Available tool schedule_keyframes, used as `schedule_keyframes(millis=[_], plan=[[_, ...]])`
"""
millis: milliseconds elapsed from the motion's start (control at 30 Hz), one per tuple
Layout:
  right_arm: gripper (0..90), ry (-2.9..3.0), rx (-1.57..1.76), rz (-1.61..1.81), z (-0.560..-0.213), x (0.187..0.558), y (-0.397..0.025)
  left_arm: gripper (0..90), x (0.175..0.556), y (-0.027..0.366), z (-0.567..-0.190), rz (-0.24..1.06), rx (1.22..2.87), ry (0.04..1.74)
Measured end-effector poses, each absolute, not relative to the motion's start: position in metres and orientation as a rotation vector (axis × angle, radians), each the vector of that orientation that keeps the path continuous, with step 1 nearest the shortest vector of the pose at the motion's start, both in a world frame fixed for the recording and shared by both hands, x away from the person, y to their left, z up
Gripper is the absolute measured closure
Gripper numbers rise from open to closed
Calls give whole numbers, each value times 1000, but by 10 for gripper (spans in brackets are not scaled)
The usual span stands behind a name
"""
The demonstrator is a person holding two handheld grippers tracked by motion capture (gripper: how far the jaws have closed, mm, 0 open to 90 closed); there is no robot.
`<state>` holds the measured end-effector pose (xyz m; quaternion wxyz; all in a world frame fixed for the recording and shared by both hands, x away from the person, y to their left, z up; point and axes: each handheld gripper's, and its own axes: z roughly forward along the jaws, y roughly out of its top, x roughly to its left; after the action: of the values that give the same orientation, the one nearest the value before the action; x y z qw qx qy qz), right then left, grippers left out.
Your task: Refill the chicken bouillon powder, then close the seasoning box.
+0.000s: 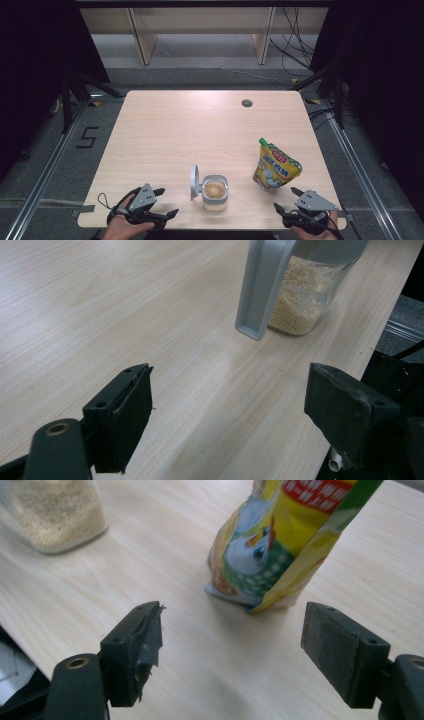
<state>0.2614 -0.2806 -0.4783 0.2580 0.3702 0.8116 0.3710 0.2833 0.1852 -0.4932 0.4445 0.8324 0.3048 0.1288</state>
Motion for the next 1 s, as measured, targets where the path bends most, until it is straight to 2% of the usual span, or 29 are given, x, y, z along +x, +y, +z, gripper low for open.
schedule_keyframes(millis=[667,700,767,867,933,1000], plan=[[258,2239,962,953,-481,258,-280,196,282,186,-491,338,2045,767],[258,2240,955,947,-482,259,-280,217,282,186,-491,344,2034,755],[258,2245,967,948,-481,258,-278,312,281,185,-489,343,2036,748],[258,2246,976,953,-480,257,-277,488,280,187,-486,357,2027,735],[260,2250,956,944,-481,258,-278,643,279,187,-484,374,2024,722],[261,2251,946,943,-481,258,-278,741,278,186,-481,406,2021,707]])
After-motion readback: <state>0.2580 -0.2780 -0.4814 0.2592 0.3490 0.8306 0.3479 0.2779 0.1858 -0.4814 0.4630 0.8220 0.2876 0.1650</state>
